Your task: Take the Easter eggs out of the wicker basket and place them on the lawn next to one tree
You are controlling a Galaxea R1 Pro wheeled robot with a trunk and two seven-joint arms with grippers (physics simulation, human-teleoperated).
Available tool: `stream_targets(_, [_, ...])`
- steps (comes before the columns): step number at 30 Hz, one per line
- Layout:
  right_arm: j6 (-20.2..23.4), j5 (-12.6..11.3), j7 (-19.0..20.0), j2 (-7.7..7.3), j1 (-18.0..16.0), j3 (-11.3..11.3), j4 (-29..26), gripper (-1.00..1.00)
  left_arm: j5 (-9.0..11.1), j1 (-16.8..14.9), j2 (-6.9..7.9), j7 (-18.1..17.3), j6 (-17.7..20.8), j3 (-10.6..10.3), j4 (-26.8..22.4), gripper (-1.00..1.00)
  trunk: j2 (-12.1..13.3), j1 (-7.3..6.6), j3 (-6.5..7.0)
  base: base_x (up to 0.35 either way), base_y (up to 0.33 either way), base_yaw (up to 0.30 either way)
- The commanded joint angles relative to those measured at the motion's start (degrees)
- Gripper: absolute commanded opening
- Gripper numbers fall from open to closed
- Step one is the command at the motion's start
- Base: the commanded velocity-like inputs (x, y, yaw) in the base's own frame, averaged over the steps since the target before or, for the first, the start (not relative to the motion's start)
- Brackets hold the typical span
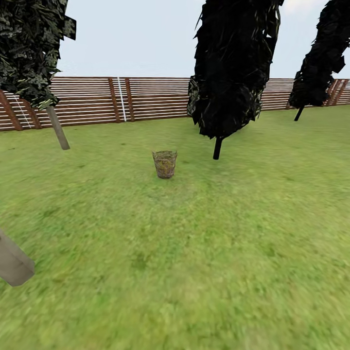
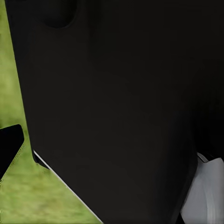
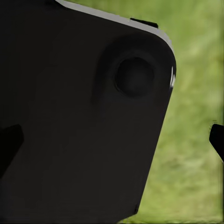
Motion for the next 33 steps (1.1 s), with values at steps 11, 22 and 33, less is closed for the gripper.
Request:
stream_targets(11, [-0.44, 0.09, -0.34, -0.11, -0.03, 0.11, 1.65, 1.00, 0.07, 0.03, -0.20, 0.03, -0.06, 0.05, -0.12, 1.00, -0.02, 0.03, -0.04, 0.338, 0.000, 0.000])
stream_targets(22, [-0.54, 0.69, -0.43, -0.05, -0.03, 0.35, 1.25, 1.00, 0.12, 0.03, -0.25, 0.82, -0.15, 0.05, -0.08, 1.00, -0.02, 0.03, -0.04, 0.339, 0.000, 0.000])
stream_targets(33, [-0.62, 0.90, -0.43, 0.00, -0.03, 0.35, 1.29, 1.00, 0.12, 0.03, -0.25, 0.82, -0.15, 1.18, -0.03, 1.00, -0.02, 0.03, -0.04, 0.339, 0.000, 0.000])
